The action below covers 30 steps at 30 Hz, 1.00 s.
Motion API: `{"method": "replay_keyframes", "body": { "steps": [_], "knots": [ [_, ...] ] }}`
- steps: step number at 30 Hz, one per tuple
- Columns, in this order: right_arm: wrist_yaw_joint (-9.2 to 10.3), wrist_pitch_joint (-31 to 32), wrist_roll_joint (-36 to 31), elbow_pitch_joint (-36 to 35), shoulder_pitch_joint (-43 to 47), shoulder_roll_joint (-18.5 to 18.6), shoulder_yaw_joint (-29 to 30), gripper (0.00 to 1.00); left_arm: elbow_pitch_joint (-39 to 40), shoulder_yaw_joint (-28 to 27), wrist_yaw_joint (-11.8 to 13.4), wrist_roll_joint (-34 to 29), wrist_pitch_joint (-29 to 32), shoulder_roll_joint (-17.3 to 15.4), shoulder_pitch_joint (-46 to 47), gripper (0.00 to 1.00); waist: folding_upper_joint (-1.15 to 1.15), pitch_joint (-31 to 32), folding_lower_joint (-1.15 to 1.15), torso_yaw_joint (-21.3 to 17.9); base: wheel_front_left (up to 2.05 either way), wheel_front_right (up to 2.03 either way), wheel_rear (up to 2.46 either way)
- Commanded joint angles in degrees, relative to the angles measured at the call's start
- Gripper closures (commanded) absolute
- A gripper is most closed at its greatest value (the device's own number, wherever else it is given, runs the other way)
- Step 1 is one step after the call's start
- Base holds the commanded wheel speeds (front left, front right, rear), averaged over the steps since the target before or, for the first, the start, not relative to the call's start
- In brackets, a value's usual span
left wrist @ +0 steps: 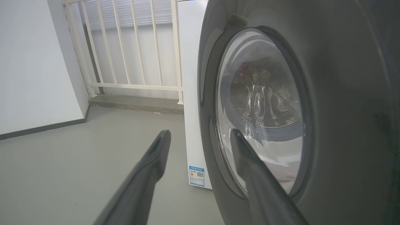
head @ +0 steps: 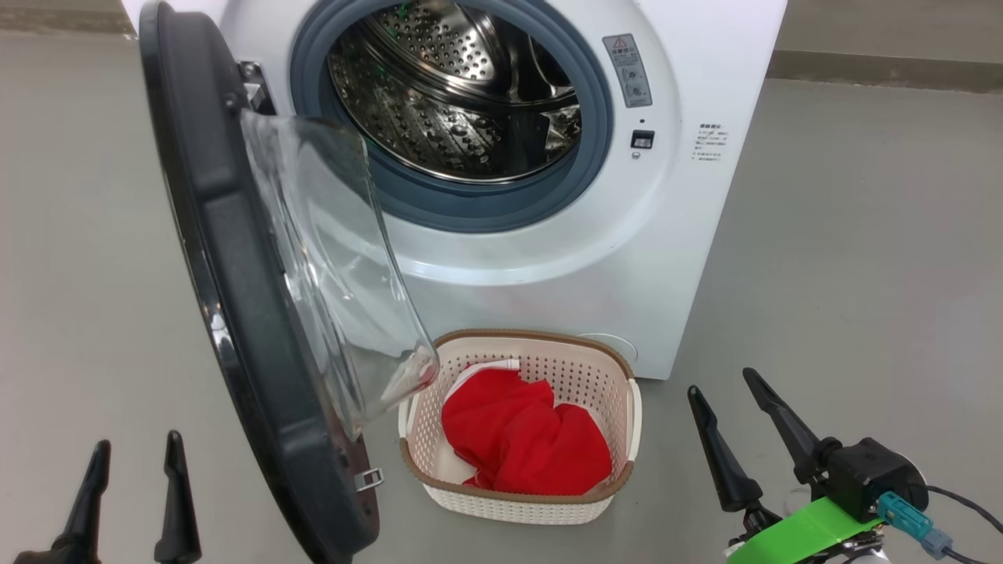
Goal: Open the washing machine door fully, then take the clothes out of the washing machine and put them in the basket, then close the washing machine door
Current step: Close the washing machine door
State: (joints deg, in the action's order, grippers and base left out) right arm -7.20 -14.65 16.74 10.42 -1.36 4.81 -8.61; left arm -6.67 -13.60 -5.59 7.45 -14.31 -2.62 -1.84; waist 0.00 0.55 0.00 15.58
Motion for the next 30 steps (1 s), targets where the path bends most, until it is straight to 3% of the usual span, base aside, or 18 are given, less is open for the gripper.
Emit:
{"method": "replay_keyframes", "body": {
  "steps": [1,11,12,14,19,20,23,25,27,29,30],
  "knots": [
    [-0.29,-0.35,-0.02,-1.28,-2.08,0.06,-1.53,0.0,0.98,-2.36,-0.33,-0.4,-0.68,-0.44,1.39,0.0,0.0,0.02,0.0,-0.08,0.0,0.0,0.0],
    [-0.29,-0.35,-0.07,-1.17,-2.16,-0.1,-1.41,0.0,0.39,-2.04,-1.03,-0.93,-0.69,-0.31,1.77,0.0,0.0,0.23,0.0,-0.26,0.0,0.0,0.0],
    [-0.29,-0.35,-0.08,-1.17,-2.16,-0.13,-1.38,0.0,0.14,-1.75,-1.1,-0.37,-0.69,-0.3,1.72,0.07,0.0,0.23,0.0,-0.26,0.0,0.0,0.0],
    [-0.29,-0.35,-0.1,-1.19,-2.14,-0.19,-1.28,0.0,-0.56,-1.12,-1.27,3.59,-0.69,-0.29,2.24,1.0,0.0,0.25,0.0,-0.2,0.0,0.0,0.0],
    [-0.29,-0.35,-0.09,-1.23,-2.02,-0.3,-1.22,0.0,-3.19,-2.0,-1.66,30.7,-0.69,-0.27,6.87,1.0,0.0,0.35,0.0,-0.04,0.0,0.0,0.0],
    [-0.29,-0.35,-0.04,-1.16,-2.0,-0.35,-1.32,0.0,-3.33,-2.44,-1.77,44.76,0.47,-0.27,9.08,1.0,0.0,0.44,0.0,-0.12,0.0,0.0,0.0],
    [-0.29,-0.35,0.08,-1.12,-1.84,-0.43,-1.26,0.0,-0.68,-3.32,-1.64,61.08,6.86,-0.27,11.49,1.0,0.0,0.59,0.0,-0.25,0.0,0.0,0.0],
    [-0.29,-0.35,0.12,-1.09,-1.69,-0.49,-1.23,0.0,1.45,-3.9,-0.05,69.08,12.85,-0.3,12.41,1.0,0.0,0.67,0.0,-0.38,0.0,0.0,0.0],
    [-0.29,-0.35,0.14,-1.04,-1.61,-0.55,-1.26,0.0,3.32,-4.22,3.09,74.65,19.04,-1.13,12.86,1.0,0.0,0.72,0.0,-0.57,0.0,0.0,0.0],
    [-0.29,-0.35,0.2,-0.97,-1.6,-0.6,-1.39,0.0,5.07,-4.71,6.87,78.46,24.0,-2.74,13.18,1.0,0.0,0.68,0.0,-0.83,0.0,0.0,0.0],
    [-0.29,-0.35,0.2,-0.97,-1.6,-0.6,-1.39,0.0,5.07,-4.71,6.87,78.46,24.0,-2.74,13.18,1.0,0.0,0.68,0.0,-0.83,0.0,0.0,0.0]
  ]
}}
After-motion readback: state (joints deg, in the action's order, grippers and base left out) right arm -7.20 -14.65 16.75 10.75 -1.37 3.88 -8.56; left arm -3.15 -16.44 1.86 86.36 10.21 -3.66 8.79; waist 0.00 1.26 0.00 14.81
